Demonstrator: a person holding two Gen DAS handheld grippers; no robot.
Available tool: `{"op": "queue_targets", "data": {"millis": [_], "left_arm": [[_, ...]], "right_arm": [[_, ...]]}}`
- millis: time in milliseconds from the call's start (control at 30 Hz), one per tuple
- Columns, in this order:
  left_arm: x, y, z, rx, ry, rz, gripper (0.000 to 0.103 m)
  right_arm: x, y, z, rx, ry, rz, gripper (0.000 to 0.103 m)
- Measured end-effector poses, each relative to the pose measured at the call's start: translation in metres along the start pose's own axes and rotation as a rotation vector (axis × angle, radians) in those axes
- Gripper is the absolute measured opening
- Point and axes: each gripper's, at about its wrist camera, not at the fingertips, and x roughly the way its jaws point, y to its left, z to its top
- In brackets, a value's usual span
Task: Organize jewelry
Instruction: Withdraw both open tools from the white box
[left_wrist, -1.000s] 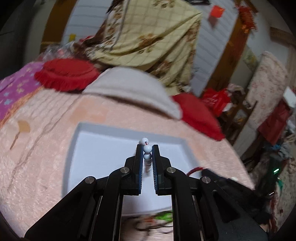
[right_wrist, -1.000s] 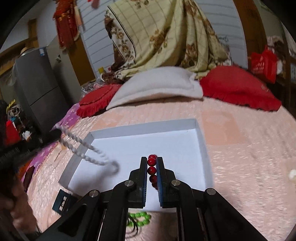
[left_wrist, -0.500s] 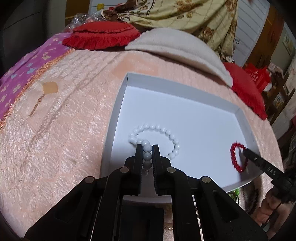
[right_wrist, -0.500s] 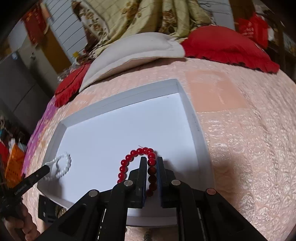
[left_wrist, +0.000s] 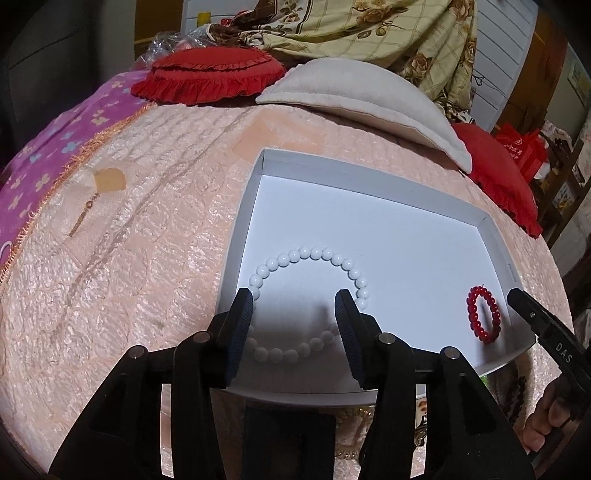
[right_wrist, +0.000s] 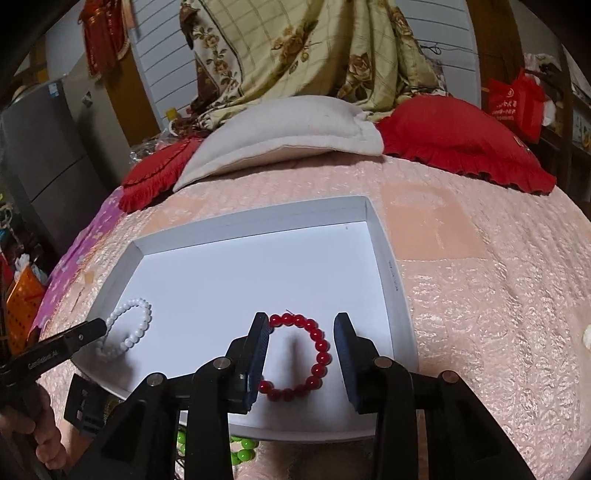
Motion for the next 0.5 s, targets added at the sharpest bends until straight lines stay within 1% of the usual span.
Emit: {"op": "queue_targets", "data": {"millis": [100, 233, 367, 500], "left_arm": [[-0.006, 0.003, 0.003, 0.004, -0.022, -0.009, 0.046], [-0.017, 0.018, 0.006, -0.036, -0.053, -0.026, 0.046], [-0.030, 0.035, 0.001, -0.078, -0.080, -0.035, 0.046], [-0.043, 0.047, -0.012, -0.095, -0.091, -0.030, 0.046]], "right_arm": [[-0.009, 0.000, 0.000, -0.011, -0.028, 0.015, 0.034], [-0.025, -0.008, -0.004, 0.008, -0.070, 0.016, 0.035], [-0.046, -0.027, -0.013, 0.054, -0.108, 0.006, 0.035], [-0.066, -0.049, -0.027, 0.097, -0.117, -0.019, 0.035]]}}
